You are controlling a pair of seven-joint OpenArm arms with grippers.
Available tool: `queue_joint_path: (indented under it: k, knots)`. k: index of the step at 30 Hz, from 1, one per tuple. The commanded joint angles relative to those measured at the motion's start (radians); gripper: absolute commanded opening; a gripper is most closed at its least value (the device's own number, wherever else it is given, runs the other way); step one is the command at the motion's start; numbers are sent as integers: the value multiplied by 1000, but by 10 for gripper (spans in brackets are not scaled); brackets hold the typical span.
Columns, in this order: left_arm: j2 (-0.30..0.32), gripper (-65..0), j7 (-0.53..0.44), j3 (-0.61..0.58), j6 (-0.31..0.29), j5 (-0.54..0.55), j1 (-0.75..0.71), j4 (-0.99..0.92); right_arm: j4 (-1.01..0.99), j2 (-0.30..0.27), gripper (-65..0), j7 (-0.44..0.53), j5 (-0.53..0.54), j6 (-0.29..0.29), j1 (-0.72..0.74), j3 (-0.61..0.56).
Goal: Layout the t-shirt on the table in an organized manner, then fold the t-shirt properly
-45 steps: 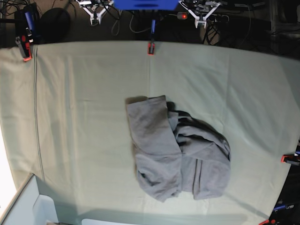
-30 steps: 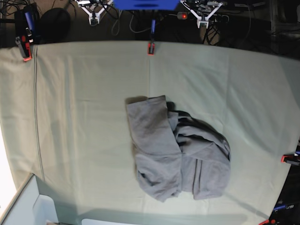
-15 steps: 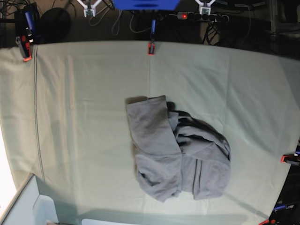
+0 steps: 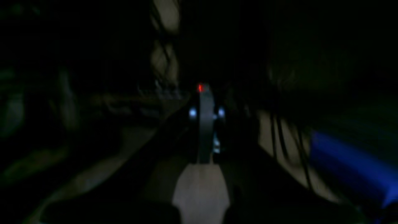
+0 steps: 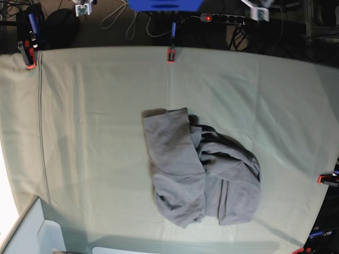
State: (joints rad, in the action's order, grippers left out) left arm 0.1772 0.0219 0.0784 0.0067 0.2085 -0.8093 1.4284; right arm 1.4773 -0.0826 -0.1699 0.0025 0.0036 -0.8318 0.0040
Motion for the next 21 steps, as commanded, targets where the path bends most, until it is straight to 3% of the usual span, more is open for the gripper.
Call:
queue_joint_path:
  k: [1,9,16,18,21]
  knots:
    - [17,-650,-12,-1,-6,24,-40,56,67,-3,-650,17,1,2,-33,6]
    - [100,-650,-12,7,-3,133,-88,303,452,4,-650,17,1,2,-140,37]
    - [51,-641,-12,142,-1,148,-81,418,555,5,-650,17,1,2,-102,27]
    - [37,-596,-12,171,-1,148,-77,447,553,19,-650,17,1,2,-80,26]
    - [23,-478,-12,191,-6,148,-55,481,553,40,-650,17,1,2,-48,26]
